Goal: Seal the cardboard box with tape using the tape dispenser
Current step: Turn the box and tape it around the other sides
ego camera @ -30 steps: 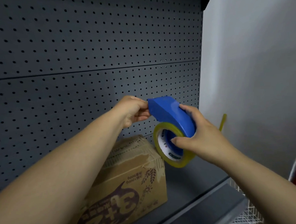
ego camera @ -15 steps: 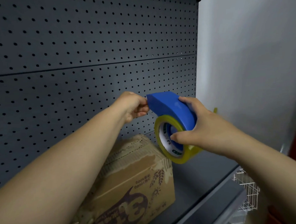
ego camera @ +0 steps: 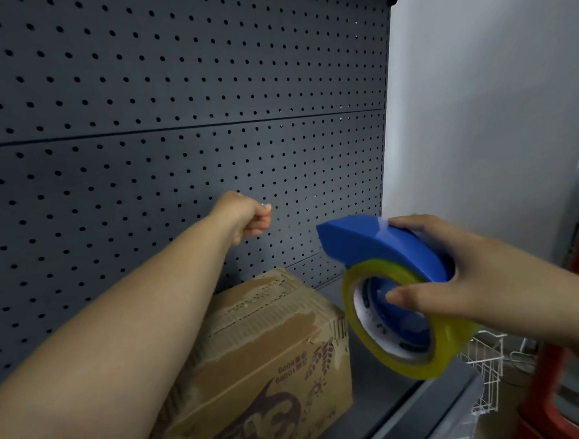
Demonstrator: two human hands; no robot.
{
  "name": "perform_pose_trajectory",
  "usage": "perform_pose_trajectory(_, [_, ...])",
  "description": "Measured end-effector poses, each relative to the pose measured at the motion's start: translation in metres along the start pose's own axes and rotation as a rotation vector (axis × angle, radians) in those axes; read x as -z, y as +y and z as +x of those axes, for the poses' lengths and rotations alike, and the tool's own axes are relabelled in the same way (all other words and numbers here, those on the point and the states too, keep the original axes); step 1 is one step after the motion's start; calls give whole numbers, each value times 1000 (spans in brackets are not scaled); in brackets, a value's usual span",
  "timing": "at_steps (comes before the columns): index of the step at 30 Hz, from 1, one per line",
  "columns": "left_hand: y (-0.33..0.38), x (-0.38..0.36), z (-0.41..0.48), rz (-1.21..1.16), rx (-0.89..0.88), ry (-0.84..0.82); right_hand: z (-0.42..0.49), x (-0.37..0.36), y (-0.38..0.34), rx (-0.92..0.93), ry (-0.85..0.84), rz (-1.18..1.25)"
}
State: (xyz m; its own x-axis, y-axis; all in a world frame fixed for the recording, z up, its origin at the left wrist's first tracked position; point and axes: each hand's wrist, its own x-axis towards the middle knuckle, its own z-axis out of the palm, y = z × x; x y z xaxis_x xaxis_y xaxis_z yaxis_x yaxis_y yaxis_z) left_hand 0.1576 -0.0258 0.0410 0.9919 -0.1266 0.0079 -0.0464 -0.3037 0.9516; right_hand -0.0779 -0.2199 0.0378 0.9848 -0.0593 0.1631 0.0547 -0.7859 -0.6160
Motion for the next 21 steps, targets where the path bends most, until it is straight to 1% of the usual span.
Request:
perform_pose_trajectory(4, [-24,-14,9,195,108,-104,3,-8,3,-37,-65,-37])
perform_pose_trajectory(8, [-38,-26,16,329,192,-151,7,-12,6,-59,-85,-50])
perform_pose_trajectory(11, [-44,-33,18,470,243,-140,10,-17,7,-60,-86,-73])
perform_pose_trajectory(14, [-52,-35,20,604,247,-94,11,-22,11,-64,-101,-71])
perform_pose_trajectory(18, [-56,-34,17,651,313,-185,12,-25,16,-77,-126,-53])
perform_pose_trajectory(21, [-55,-34,15,683,297,-221,14,-25,18,-86,-119,-11])
